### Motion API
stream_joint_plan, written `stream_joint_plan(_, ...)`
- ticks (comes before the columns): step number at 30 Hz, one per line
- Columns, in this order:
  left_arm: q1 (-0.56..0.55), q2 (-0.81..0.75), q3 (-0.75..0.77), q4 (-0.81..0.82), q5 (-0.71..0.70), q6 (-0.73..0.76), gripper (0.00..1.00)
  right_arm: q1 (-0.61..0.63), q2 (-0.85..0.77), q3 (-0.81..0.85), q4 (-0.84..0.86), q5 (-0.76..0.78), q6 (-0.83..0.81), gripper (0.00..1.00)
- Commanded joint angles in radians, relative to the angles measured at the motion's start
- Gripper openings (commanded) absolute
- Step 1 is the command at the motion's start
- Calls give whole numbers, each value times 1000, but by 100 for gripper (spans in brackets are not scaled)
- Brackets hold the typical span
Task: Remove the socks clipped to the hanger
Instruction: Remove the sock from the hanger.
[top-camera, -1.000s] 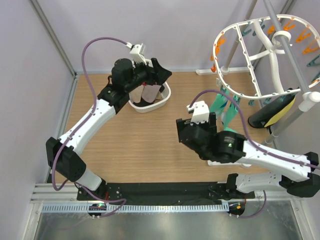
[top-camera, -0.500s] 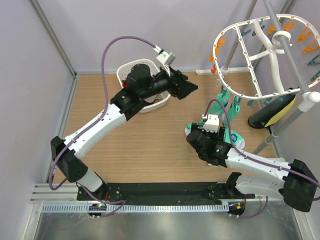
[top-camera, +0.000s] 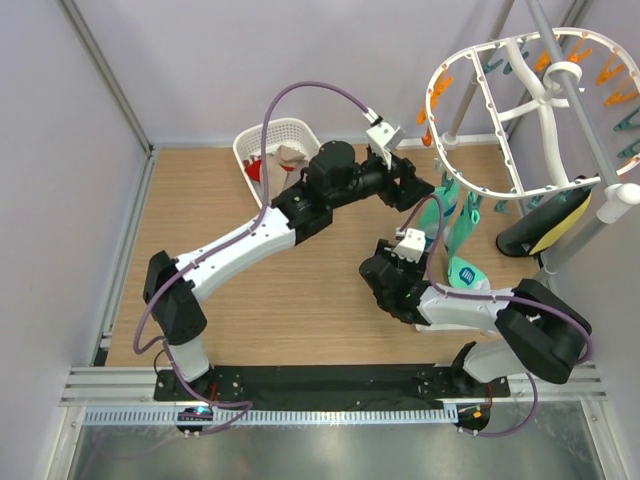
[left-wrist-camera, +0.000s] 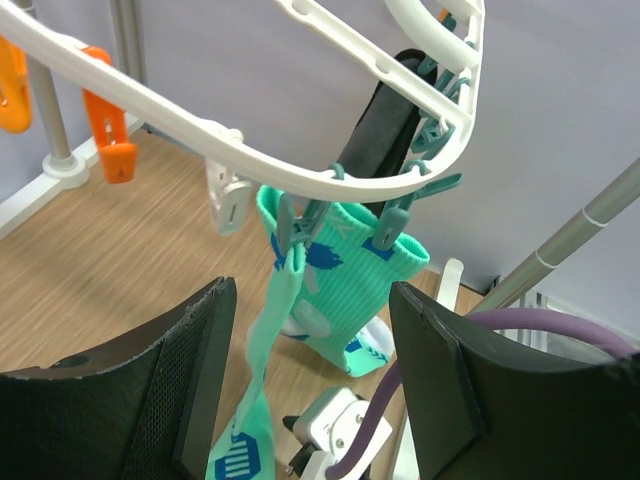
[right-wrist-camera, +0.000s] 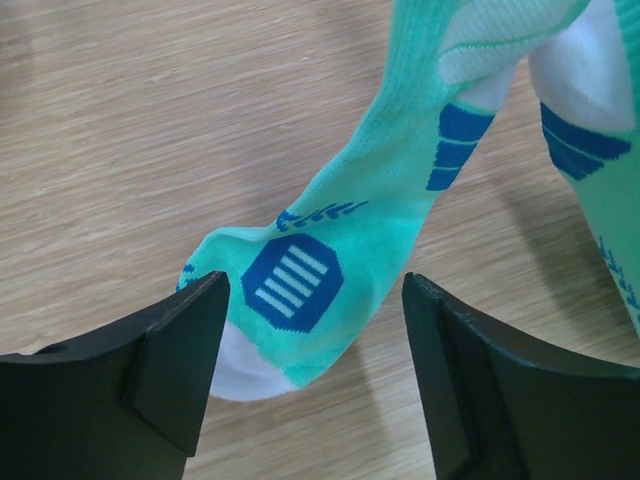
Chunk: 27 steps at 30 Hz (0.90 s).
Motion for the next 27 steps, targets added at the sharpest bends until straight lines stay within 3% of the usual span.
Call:
stream_joint_plan(1, -41, 16, 51, 107, 1, 23, 67, -2, 46, -19, 121, 79, 56, 75)
stream_joint_plan(4, -45, 44, 70, 140, 34, 13, 67, -5, 63, -19, 124, 85, 65, 60)
stream_joint_plan(5, -47, 49, 79, 145, 34, 13, 67, -5, 60, -19, 124, 83, 64, 45)
stream_joint_plan(8, -47, 79, 113, 142, 29, -1, 68, -11, 65, -8, 74, 77, 119, 20)
stream_joint_plan(12, -51, 134, 185, 90, 42, 1, 68, -10, 71, -6, 49, 51, 169, 1)
stream_joint_plan(21, -71, 154, 171, 70, -12, 38, 66, -10, 37, -25, 62, 39, 157, 3)
stream_joint_plan(22, -73, 154, 154, 76, -15, 38, 65, -8, 22, -14, 4, 46, 181, 30)
stream_joint_plan(23, -74, 151, 150, 78, -18, 41, 65, -10, 9, -9, -27, 66, 204, 44)
stream_joint_plan(25, -76, 141, 136, 79, -46, 42, 64, -7, -10, -14, -72, 76, 246, 61)
stream_joint_plan(27, -76, 130, 110, 93, -54, 42, 64, -7, -24, -20, -80, 88, 286, 67)
